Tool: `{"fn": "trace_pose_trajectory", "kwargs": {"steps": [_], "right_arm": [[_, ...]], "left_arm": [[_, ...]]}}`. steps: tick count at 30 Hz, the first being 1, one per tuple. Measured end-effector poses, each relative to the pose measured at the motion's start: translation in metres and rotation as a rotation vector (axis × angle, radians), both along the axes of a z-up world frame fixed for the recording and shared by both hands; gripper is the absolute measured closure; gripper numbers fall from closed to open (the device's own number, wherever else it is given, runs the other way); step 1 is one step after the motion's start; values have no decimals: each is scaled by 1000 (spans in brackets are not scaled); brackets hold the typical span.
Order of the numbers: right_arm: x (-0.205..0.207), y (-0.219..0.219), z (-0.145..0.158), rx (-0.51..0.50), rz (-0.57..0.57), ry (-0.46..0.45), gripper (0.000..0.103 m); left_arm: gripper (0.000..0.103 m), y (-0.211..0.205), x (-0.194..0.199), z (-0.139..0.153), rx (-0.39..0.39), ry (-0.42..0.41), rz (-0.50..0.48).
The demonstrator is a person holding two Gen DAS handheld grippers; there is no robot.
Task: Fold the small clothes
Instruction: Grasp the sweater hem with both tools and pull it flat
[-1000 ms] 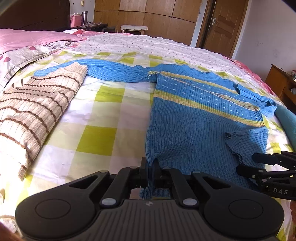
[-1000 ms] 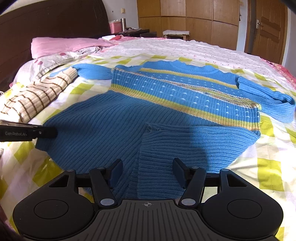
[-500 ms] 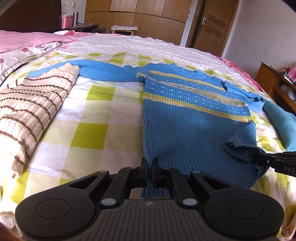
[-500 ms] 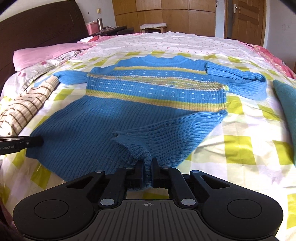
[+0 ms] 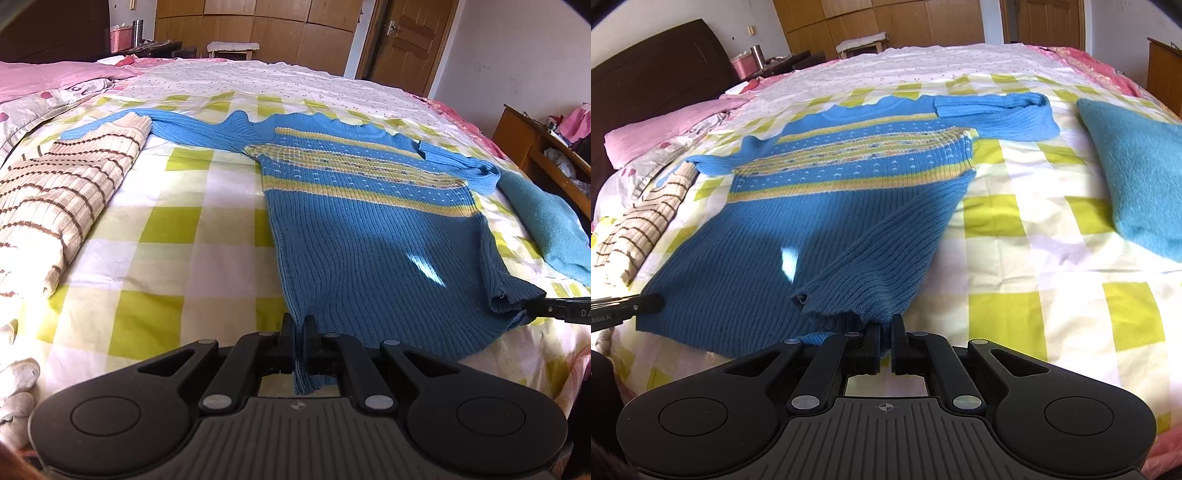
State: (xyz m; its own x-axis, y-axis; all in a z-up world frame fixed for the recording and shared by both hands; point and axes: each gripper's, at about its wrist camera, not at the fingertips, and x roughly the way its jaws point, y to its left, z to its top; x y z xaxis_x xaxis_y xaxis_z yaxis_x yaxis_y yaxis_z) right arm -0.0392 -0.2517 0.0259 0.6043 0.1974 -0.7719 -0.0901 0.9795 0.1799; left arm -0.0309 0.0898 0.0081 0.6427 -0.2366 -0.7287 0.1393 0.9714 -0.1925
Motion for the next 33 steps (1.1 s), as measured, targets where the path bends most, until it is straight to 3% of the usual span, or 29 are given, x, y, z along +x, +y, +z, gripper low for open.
{"fn": "trace_pose_trajectory", "kwargs": {"steps": [6,9,15,19,24,28,33], "right_arm": [[-19,-10,-4,-7,-13,45,100],[-28,-13,-1,-47,-23,26,91],[-38,-13,23,-58,-26,-86,91],[-15,9,31,-17,54,-144,91],[33,42,7,13,149,-79,91],[50,55,-8,-67,185,-49,91],[43,30,-17,-222,151,-5,93]], "left_arm": [[91,-8,-11,-2,40,22,-15],[91,-9,-13,1,48,26,-5],[91,-3,-22,19,75,-23,35],[90,-13,-14,32,76,-78,20],[90,-45,7,30,65,-99,-34],[90,-67,26,18,69,-78,-71],[90,-78,39,2,80,-35,-97]]}}
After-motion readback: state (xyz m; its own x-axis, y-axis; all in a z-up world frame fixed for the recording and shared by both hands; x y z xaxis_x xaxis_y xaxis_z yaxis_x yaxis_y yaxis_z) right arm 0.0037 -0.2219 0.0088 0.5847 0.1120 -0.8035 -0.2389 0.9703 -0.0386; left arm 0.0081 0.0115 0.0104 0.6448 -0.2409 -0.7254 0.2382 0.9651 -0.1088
